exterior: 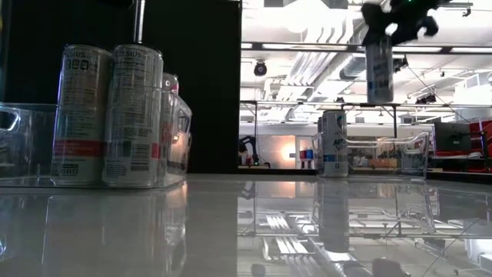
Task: Sort soda cans
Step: Put the white-blue can into the top right transparent bin
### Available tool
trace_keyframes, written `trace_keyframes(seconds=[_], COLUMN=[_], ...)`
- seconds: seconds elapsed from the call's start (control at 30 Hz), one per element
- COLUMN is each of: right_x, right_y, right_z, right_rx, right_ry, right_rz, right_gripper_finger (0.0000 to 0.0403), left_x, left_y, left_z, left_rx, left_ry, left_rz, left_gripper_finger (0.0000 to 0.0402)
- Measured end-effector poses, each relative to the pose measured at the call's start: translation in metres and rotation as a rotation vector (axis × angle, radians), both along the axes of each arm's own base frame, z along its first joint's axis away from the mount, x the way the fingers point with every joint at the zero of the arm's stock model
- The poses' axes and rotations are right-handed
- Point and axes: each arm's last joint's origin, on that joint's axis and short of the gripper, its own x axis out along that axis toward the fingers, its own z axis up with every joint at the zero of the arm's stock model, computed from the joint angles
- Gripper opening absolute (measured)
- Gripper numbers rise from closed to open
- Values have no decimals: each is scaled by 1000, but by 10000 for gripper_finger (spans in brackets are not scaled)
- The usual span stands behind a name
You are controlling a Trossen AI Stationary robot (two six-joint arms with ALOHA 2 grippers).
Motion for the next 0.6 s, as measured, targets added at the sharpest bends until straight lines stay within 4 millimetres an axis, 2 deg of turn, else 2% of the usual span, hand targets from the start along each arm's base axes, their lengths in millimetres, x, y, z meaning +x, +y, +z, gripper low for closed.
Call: trace_keyframes(seconds=[0.3,0.4,0.6], right_x=[1,0,12], right_y=[-60,-79,-106], right_z=[-65,-78,-101], right_rx=[68,95,156], right_ry=[-111,-118,-85], right_rz=[-45,-94,-70], right_gripper_finger=[239,239,239], left_x=[0,0,1], left_y=[0,0,-1], left_z=[0,0,1], left_rx=[-7,-13,-20], left_ry=[-6,-7,-12], left_rz=[1,5,6], left_gripper_finger=[292,292,292])
